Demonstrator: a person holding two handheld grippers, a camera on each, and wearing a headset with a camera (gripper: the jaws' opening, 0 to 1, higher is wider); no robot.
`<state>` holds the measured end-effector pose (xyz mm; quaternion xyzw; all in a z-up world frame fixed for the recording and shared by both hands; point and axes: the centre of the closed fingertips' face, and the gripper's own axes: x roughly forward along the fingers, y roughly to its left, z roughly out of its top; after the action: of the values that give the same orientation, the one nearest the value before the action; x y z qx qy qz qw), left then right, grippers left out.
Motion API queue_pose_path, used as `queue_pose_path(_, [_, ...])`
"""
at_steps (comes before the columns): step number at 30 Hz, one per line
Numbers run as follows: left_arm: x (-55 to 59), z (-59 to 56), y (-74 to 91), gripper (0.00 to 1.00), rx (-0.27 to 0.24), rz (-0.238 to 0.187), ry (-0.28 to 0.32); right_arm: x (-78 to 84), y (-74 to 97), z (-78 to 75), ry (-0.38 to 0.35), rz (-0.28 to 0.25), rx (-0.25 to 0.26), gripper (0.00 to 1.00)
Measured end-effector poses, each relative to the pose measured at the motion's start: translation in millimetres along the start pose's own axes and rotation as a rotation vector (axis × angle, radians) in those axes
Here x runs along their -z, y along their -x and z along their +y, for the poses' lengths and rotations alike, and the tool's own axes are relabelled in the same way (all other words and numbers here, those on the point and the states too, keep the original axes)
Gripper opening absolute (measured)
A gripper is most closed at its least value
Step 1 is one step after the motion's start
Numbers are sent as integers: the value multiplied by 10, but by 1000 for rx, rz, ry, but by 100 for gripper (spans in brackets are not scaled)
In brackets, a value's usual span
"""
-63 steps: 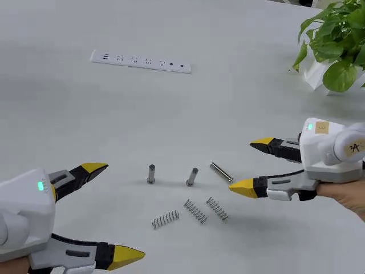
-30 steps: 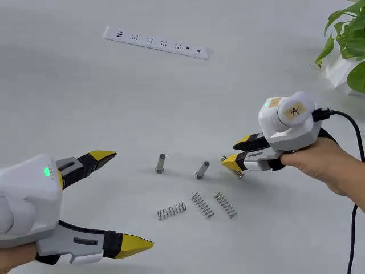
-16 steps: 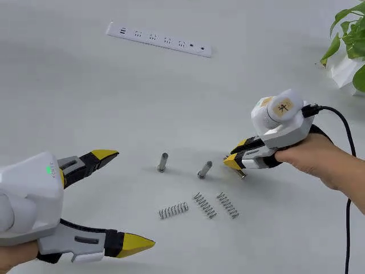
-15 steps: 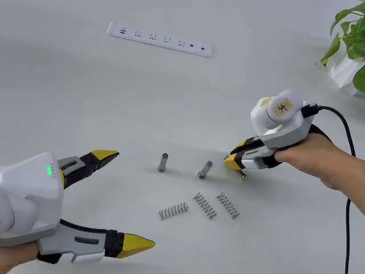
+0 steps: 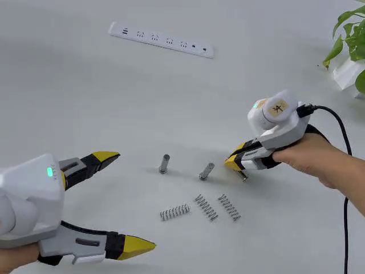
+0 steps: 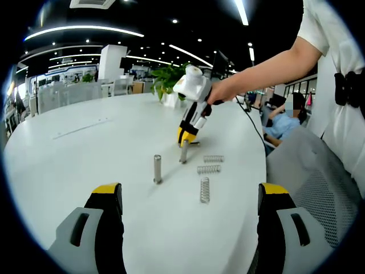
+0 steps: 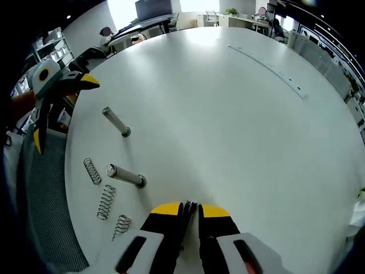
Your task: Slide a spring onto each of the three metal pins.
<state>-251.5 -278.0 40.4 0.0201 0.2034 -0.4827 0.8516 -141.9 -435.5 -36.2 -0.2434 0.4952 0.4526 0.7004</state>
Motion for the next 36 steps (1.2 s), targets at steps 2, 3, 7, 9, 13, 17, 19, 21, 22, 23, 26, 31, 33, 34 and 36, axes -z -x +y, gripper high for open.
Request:
queue_pose_path(2, [0,6,0,98,-2,-1,1,2,-4,0,0,1,-2,8])
queue_pose_path(3, [-1,8,1,98,-2,-2,2,15,-8,-8,2,4,-1,8])
queue_pose_path(7, [-1,10,0,98,-2,-2,2,18,-17,-31,1,11,1,7])
queue_pose_path(9, [0,10,0,98,-3,-3,3,15,-24,-35,5,17,4,6])
queue_pose_path(13, [0,4,-2,98,-2,-4,5,18,-38,-67,-2,22,9,6])
queue_pose_path(17, [2,5,-1,98,-3,-4,5,23,-54,-100,-8,26,16,5])
queue_pose_path(19, [2,5,1,98,-4,-4,7,20,-65,-114,-12,26,18,5])
queue_pose_path(21, [6,2,2,98,-3,-3,6,22,-72,-123,-15,25,20,5])
queue_pose_path(22, [6,0,2,98,-3,-3,6,23,-74,-126,-16,25,20,5])
queue_pose_path(23, [6,-1,1,98,-3,-4,7,24,-72,-121,-16,24,21,5])
queue_pose_path(26, [7,-2,0,98,-3,-3,5,27,-69,-111,-16,23,20,5])
queue_pose_path(31, [-5,-2,-6,98,-3,-6,7,37,-56,-81,-16,23,16,5])
queue_pose_path(33, [-10,-6,-8,98,-2,-7,7,37,-51,-75,-16,20,18,5])
queue_pose_path(34, [-11,-6,-9,98,-1,-7,7,35,-48,-73,-17,18,18,5])
queue_pose_path(36, [-10,-8,-9,98,1,-6,8,26,-36,-66,-21,11,19,5])
